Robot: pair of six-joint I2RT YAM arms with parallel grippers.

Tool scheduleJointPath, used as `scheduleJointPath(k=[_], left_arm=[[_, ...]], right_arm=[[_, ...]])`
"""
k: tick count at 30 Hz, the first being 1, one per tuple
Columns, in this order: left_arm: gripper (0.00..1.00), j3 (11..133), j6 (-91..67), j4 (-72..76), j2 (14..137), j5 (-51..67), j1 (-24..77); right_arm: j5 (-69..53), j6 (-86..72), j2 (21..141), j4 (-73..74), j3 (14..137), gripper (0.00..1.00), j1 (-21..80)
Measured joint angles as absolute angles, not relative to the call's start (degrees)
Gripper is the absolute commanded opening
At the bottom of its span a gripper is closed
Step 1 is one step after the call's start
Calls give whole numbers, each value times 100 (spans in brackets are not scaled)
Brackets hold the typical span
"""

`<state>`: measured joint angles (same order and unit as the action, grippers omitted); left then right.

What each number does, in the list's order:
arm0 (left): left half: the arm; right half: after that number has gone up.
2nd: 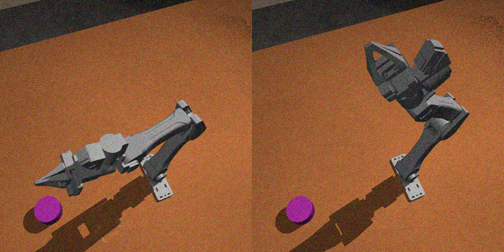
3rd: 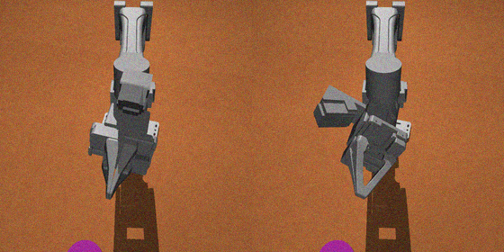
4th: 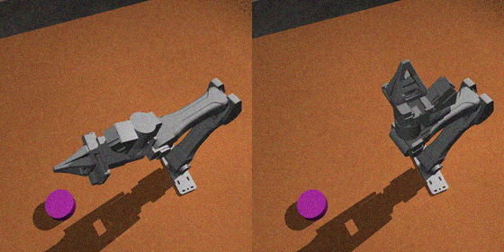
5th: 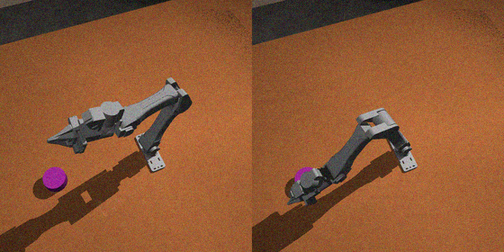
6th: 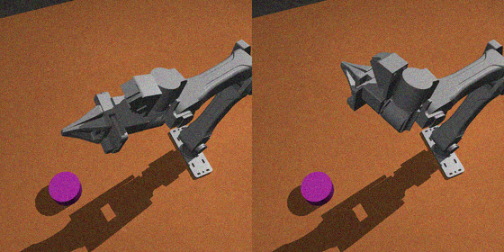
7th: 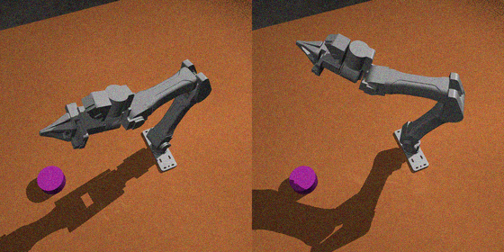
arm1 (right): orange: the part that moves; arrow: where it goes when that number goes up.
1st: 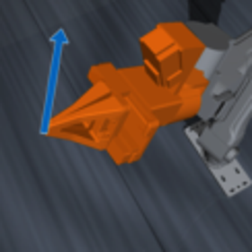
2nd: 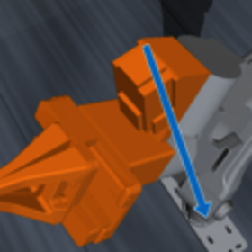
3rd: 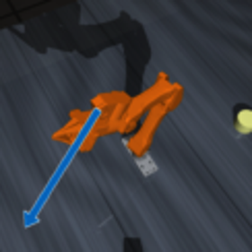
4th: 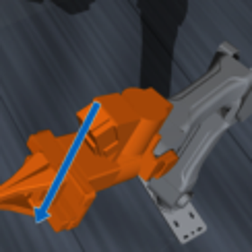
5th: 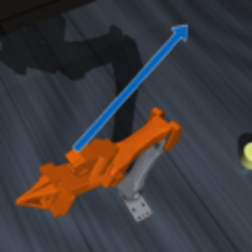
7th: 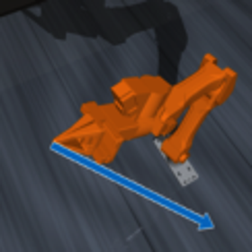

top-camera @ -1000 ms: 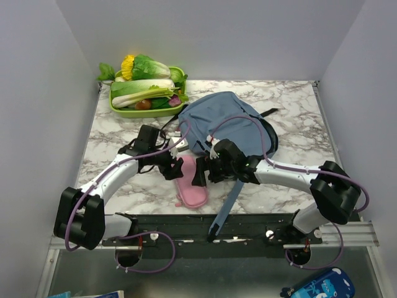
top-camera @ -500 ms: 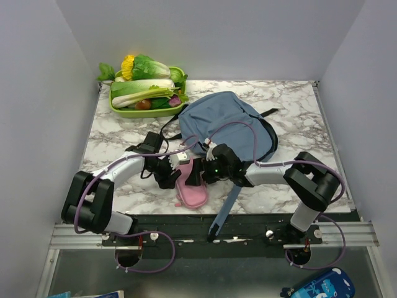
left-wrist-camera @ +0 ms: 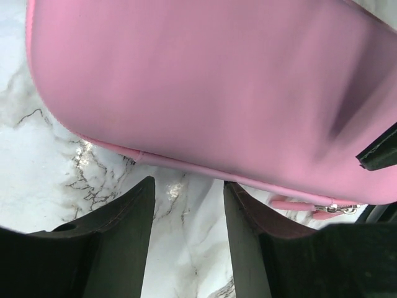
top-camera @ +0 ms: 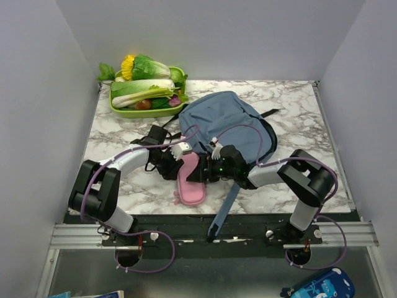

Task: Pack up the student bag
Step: Pick up the stationery from the center of the board, then place the stationery in the student bag.

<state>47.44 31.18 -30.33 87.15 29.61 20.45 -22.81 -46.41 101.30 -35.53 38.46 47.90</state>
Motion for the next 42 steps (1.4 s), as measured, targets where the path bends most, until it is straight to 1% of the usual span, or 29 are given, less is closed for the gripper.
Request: scheduleJointPath(k=[2,3,4,5,7,8,10,11,12,14,16,17,18,19,20,21,23,24,26,27,30,32,33,37,42], left_arm=[[56,4762,2926,-3015,8713,2976,2078],[57,4762,2869,-3015,8713,2978,2106],[57,4755,2799,-3015,8713,2978,2169],[57,4748,2735,-3017,8713,2987,2248],[57,4727,2574,-2993,8713,3063,2392],[57,4724,2486,-2912,8713,3166,2456],[57,4724,2359,-2755,8713,3291,2593],[57,4724,2329,-2724,8713,3321,2628],[57,4727,2296,-2707,8711,3374,2637],[58,4759,2261,-2738,8709,3435,2637],[62,4886,2252,-2867,8702,3489,2637],[66,5041,2244,-3017,8685,3522,2626],[76,5214,2250,-3146,8652,3540,2624],[80,5367,2263,-3249,8615,3548,2620],[82,5483,2265,-3317,8586,3559,2609],[85,5854,2294,-3479,8482,3544,2609],[88,6386,2335,-3629,8313,3535,2589],[90,6794,2379,-3653,8243,3533,2589],[91,7395,2392,-3682,8206,3505,2620],[91,7730,2403,-3701,8232,3446,2676],[91,8383,2456,-3754,8451,3299,2995],[95,8519,2523,-3736,8678,3162,3321],[99,8530,2571,-3747,8864,3103,3557],[99,8608,2727,-3872,9642,2934,4180],[99,9225,2965,-4134,10667,2641,4696]], right_arm=[[-2281,-4705,10123,-3601,3806,89,4775],[-2257,-4733,10103,-3605,3795,83,4751],[-2215,-4764,10090,-3607,3789,79,4737],[-2161,-4794,10079,-3612,3787,70,4724],[-2051,-4895,10057,-3660,3780,61,4700],[-2051,-4971,10044,-3756,3763,53,4705],[-2034,-5057,9972,-3870,3728,46,4731],[-2021,-5074,9911,-3870,3695,40,4729],[-2008,-5070,9856,-3859,3651,38,4724],[-1966,-5048,9734,-3743,3601,37,4724],[-1905,-4987,9502,-3573,3579,35,4722],[-1839,-4921,9321,-3441,3568,34,4722],[-1750,-4853,9094,-3297,3562,33,4718],[-1616,-4779,8788,-3079,3553,33,4711],[-1500,-4683,8412,-2773,3548,33,4713],[-1376,-4593,7992,-2477,3548,33,4713],[-1081,-4425,7096,-1782,3594,30,4722],[-941,-4331,6613,-1396,3632,28,4755],[-447,-4163,5704,-489,3817,28,4807],[-174,-4075,5339,-93,3933,26,4836],[821,-3983,4580,1111,4348,24,4797],[1520,-4045,4335,1900,4595,24,4705],[1865,-4075,4259,2307,4703,24,4628],[2853,-4150,4123,3607,4943,23,4152],[3454,-3938,3929,4414,5026,21,3465]])
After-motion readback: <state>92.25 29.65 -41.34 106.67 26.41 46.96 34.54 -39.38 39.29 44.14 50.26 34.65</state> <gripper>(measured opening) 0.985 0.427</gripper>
